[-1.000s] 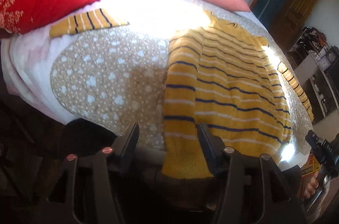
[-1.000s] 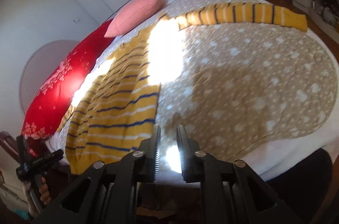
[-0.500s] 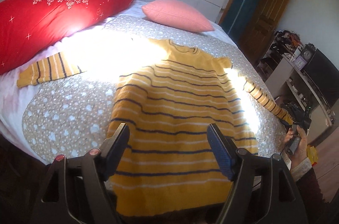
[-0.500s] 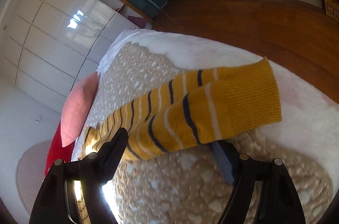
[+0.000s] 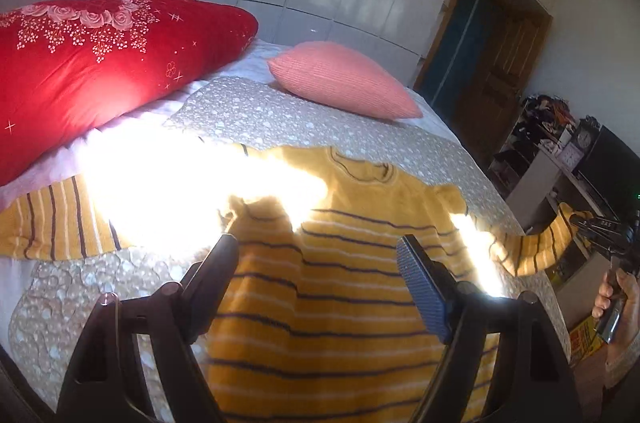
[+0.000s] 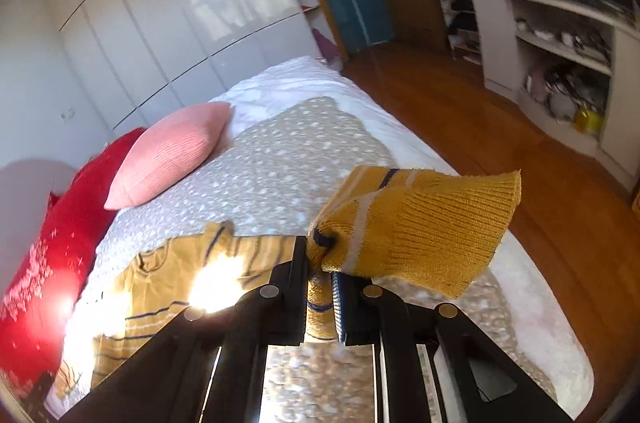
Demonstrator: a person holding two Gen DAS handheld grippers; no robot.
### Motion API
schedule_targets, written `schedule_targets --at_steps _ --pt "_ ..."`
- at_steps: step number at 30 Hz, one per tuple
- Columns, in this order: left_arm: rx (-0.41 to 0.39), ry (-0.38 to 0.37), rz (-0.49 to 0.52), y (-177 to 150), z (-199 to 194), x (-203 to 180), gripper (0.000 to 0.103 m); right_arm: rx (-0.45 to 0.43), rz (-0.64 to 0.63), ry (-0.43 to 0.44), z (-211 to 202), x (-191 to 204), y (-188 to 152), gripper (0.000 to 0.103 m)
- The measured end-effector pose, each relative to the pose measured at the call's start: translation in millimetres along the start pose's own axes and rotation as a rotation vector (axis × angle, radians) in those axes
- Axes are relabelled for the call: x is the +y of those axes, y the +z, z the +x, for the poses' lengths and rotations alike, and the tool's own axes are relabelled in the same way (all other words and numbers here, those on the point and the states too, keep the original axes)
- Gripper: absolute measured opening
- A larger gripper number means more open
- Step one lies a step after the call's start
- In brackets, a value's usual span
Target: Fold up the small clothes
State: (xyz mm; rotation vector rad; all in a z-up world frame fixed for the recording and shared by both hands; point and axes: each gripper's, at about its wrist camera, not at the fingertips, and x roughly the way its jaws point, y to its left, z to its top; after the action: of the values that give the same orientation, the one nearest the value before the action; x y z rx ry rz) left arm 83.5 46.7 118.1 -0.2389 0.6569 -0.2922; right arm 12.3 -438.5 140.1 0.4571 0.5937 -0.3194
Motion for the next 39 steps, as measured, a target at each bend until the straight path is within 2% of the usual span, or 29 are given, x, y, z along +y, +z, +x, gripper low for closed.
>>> schedule_targets --at_steps 3,5,7,10,13,15,17,19,21,22,23,25,28,29,31,33,35,39 --pt "-0.043 0.042 -0.053 4 5 33 0.08 0.034 -0.129 0.073 23 83 2 0.011" --pt "-0.082 0.032 -0.101 -3 1 61 0.086 0.075 -0.187 0.142 45 139 -3 0.011" --pt "-0.095 0.021 -0.191 -12 0 96 0.09 0.123 -0.242 0.212 69 196 -14 0.011" --pt "-0.04 0.0 -0.313 -13 6 138 0.09 0.205 -0.319 0.305 107 276 -42 0.011" --pt "-0.08 0.042 -0.342 -14 -2 163 0.09 0.296 -0.411 0.358 145 343 -81 0.011" --pt "-0.091 0.071 -0.353 -14 -5 173 0.09 0.374 -0.485 0.37 174 372 -112 0.012" --pt "-0.089 0.07 -0.381 -13 -3 182 0.09 0.431 -0.55 0.344 194 390 -140 0.014" --pt "-0.084 0.061 -0.407 -13 -3 189 0.09 0.407 -0.62 0.316 194 398 -163 0.019" --pt "-0.095 0.067 -0.425 -13 -6 195 0.09 0.395 -0.67 0.333 188 407 -174 0.038" --pt "-0.099 0.076 -0.441 -13 -7 198 0.09 0.389 -0.686 0.352 183 410 -178 0.052" --pt "-0.103 0.087 -0.463 -13 -8 202 0.09 0.375 -0.707 0.362 178 419 -181 0.057" --pt "-0.107 0.108 -0.513 -14 -10 214 0.09 0.359 -0.758 0.389 166 431 -189 0.058" --pt "-0.127 0.132 -0.571 -18 -19 229 0.09 0.456 -0.796 0.493 160 447 -205 0.061" --pt "-0.136 0.146 -0.585 -20 -23 233 0.09 0.48 -0.799 0.509 158 449 -211 0.061" --pt "-0.16 0.174 -0.614 -21 -32 243 0.09 0.46 -0.798 0.501 150 447 -214 0.061" --pt "-0.191 0.245 -0.648 -23 -45 256 0.09 0.435 -0.791 0.472 143 440 -210 0.061" --pt "-0.22 0.373 -0.688 -27 -61 270 0.09 0.406 -0.825 0.451 129 436 -212 0.061" --pt "-0.292 0.568 -0.83 -44 -98 307 0.09 0.377 -0.925 0.486 99 458 -231 0.061"
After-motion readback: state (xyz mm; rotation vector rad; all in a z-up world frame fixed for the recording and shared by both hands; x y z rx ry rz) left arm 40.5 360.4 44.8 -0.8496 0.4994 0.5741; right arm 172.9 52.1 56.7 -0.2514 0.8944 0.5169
